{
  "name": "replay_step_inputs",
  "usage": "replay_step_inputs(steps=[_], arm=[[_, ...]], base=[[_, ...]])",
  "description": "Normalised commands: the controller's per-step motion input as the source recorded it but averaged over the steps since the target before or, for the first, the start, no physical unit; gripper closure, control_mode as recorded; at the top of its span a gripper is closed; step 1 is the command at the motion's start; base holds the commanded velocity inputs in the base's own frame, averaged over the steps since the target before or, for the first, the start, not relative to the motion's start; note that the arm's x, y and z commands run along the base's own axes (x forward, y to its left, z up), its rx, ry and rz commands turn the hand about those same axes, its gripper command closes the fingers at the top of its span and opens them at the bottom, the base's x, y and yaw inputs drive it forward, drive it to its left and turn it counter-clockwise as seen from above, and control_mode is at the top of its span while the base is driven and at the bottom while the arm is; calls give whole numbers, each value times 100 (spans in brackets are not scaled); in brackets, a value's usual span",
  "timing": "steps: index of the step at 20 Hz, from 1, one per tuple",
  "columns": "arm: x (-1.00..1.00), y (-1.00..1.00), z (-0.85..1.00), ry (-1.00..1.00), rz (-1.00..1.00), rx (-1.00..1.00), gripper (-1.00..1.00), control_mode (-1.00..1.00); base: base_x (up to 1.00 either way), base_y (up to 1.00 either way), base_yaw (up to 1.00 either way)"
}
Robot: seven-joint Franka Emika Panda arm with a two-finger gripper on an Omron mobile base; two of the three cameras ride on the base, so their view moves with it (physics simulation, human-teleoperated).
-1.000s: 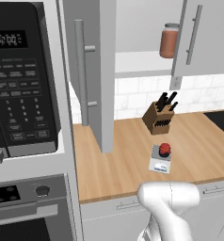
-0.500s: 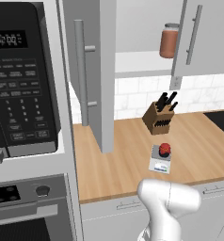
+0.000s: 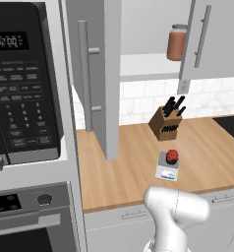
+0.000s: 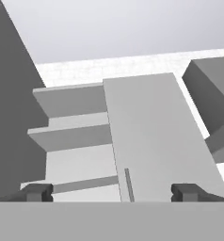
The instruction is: Pick the jam and place it on the digital scale for weighing, and close the cabinet.
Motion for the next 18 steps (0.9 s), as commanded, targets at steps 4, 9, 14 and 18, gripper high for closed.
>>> replay_step_inputs(steps=[4, 9, 14, 18], arm=[[59, 100, -80, -2, 0, -11, -100, -100], [89, 100, -98, 5, 0, -15, -100, -100], [96, 100, -81, 6, -5, -27, -100, -100], [22, 100, -22, -11, -19, -18, -100, -100]], base=[[0, 0, 0], [0, 0, 0], [0, 0, 0], [0, 0, 0]])
